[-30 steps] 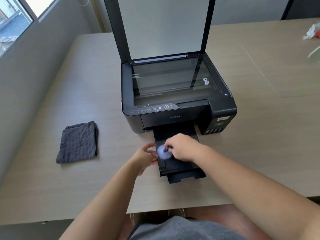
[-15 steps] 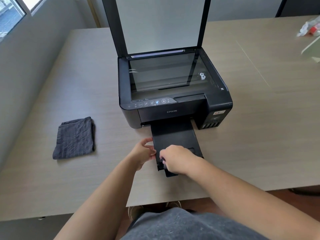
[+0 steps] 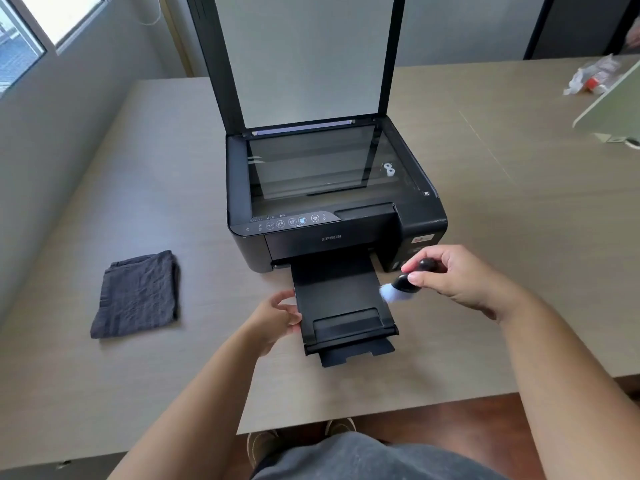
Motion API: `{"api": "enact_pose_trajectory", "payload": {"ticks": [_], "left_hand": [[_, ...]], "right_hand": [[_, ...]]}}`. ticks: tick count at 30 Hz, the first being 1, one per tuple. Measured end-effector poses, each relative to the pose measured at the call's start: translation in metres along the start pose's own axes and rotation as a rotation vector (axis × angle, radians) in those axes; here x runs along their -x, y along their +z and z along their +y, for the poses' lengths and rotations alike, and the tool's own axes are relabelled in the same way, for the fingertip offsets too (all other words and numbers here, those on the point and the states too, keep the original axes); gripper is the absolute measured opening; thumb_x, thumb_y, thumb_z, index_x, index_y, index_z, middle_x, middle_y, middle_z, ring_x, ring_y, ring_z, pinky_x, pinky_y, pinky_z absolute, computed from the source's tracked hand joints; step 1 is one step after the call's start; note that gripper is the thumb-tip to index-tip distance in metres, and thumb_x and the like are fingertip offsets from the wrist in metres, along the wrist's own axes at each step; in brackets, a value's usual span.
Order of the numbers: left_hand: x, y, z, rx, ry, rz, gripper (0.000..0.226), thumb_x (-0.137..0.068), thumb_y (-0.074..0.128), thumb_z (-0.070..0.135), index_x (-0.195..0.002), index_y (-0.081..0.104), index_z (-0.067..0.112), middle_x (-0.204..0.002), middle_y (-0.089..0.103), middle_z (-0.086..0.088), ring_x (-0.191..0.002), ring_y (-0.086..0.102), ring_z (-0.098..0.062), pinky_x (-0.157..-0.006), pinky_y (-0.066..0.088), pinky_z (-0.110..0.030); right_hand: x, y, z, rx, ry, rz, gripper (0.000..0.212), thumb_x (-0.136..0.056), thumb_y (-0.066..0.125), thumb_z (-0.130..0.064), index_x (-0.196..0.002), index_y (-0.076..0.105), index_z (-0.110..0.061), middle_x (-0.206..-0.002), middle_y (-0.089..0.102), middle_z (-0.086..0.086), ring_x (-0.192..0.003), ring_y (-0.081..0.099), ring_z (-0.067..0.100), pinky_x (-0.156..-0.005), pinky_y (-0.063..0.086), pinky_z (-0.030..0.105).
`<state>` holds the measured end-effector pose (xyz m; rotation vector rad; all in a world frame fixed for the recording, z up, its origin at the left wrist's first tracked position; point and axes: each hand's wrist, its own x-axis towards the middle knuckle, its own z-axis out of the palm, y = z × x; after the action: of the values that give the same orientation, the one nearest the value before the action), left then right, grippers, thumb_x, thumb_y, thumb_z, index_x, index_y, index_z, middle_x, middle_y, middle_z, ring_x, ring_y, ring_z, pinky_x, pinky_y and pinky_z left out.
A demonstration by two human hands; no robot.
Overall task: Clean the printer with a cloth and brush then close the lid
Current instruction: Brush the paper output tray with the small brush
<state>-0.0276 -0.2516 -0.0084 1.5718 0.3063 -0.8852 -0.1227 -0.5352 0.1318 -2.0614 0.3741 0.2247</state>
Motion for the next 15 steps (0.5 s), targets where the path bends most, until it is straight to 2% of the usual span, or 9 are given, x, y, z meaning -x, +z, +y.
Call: {"api": "enact_pose_trajectory", "payload": {"ticks": [2, 3, 4, 5, 6, 7, 9, 11, 15], "left_hand": [[-0.001, -0.001, -0.001, -0.011, 0.004, 0.003, 0.049, -0.088, 0.052, -0.015, -0.125, 0.052, 0.018, -0.099, 0.056, -0.011, -0.092, 0.060, -0.024, -0.093, 0.053, -0.039], [-0.001, 0.000, 0.000, -0.016, 0.005, 0.003, 0.049, -0.088, 0.052, -0.015, -0.124, 0.052, 0.018, -0.098, 0.056, -0.011, -0.091, 0.060, -0.024, -0.094, 0.052, -0.039], [-0.002, 0.000, 0.000, -0.021, 0.004, 0.004, 0.049, -0.088, 0.051, -0.016, -0.123, 0.052, 0.018, -0.097, 0.055, -0.011, -0.091, 0.059, -0.024, -0.094, 0.052, -0.039], [-0.003, -0.001, -0.001, -0.024, 0.002, 0.007, 0.049, -0.088, 0.052, -0.016, -0.123, 0.052, 0.018, -0.098, 0.055, -0.011, -0.092, 0.059, -0.024, -0.094, 0.053, -0.040], [-0.004, -0.001, 0.000, -0.029, 0.005, 0.009, 0.050, -0.087, 0.052, -0.016, -0.125, 0.053, 0.017, -0.100, 0.056, -0.012, -0.093, 0.059, -0.025, -0.093, 0.053, -0.040], [-0.005, -0.001, -0.001, -0.036, 0.004, 0.009, 0.051, -0.087, 0.053, -0.015, -0.126, 0.053, 0.017, -0.102, 0.056, -0.013, -0.095, 0.059, -0.027, -0.092, 0.054, -0.040], [-0.005, -0.002, -0.001, -0.031, 0.007, 0.009, 0.052, -0.087, 0.053, -0.016, -0.127, 0.053, 0.017, -0.102, 0.056, -0.014, -0.095, 0.059, -0.028, -0.091, 0.054, -0.040], [-0.004, -0.002, -0.001, -0.035, 0.006, 0.007, 0.051, -0.087, 0.052, -0.016, -0.126, 0.053, 0.016, -0.101, 0.055, -0.014, -0.094, 0.059, -0.028, -0.090, 0.054, -0.039], [0.000, -0.002, 0.003, -0.075, 0.012, 0.018, 0.049, -0.087, 0.056, -0.013, -0.127, 0.053, 0.015, -0.105, 0.058, -0.014, -0.093, 0.061, -0.027, -0.083, 0.056, -0.034]], "right_hand": [[0.003, -0.004, 0.002, -0.413, 0.043, -0.082, 0.011, -0.077, 0.072, -0.016, -0.083, 0.069, -0.008, -0.061, 0.051, 0.001, -0.048, 0.040, 0.009, -0.050, 0.032, 0.019], [0.002, -0.006, 0.013, -0.458, 0.090, -0.089, 0.017, -0.073, 0.072, -0.022, -0.081, 0.068, -0.008, -0.056, 0.047, 0.002, -0.045, 0.036, 0.010, -0.046, 0.029, 0.020], [-0.001, -0.006, 0.024, -0.307, 0.138, -0.042, 0.018, -0.073, 0.073, -0.025, -0.080, 0.066, -0.010, -0.055, 0.048, 0.003, -0.044, 0.038, 0.013, -0.045, 0.029, 0.022], [-0.004, -0.002, 0.040, 0.011, 0.231, -0.030, 0.016, -0.075, 0.075, -0.026, -0.080, 0.065, -0.014, -0.059, 0.054, 0.005, -0.049, 0.045, 0.020, -0.046, 0.032, 0.023], [-0.010, -0.002, 0.059, 0.310, 0.319, 0.042, 0.012, -0.080, 0.072, -0.026, -0.080, 0.064, -0.018, -0.069, 0.062, 0.008, -0.058, 0.053, 0.025, -0.050, 0.037, 0.025], [-0.011, 0.000, 0.071, 0.475, 0.348, 0.165, 0.009, -0.083, 0.067, -0.027, -0.080, 0.064, -0.020, -0.079, 0.067, 0.009, -0.068, 0.058, 0.028, -0.053, 0.039, 0.025], [-0.008, 0.001, 0.077, 0.333, 0.321, 0.276, 0.010, -0.086, 0.063, -0.024, -0.076, 0.063, -0.021, -0.082, 0.067, 0.004, -0.070, 0.058, 0.023, -0.052, 0.039, 0.024], [-0.006, 0.000, 0.072, 0.262, 0.299, 0.302, 0.012, -0.086, 0.062, -0.024, -0.074, 0.063, -0.022, -0.078, 0.066, 0.000, -0.069, 0.058, 0.022, -0.052, 0.040, 0.024], [-0.012, 0.003, 0.055, -0.028, 0.169, 0.306, 0.011, -0.085, 0.066, -0.021, -0.075, 0.065, -0.016, -0.074, 0.064, 0.001, -0.069, 0.052, 0.019, -0.061, 0.037, 0.029]]}}
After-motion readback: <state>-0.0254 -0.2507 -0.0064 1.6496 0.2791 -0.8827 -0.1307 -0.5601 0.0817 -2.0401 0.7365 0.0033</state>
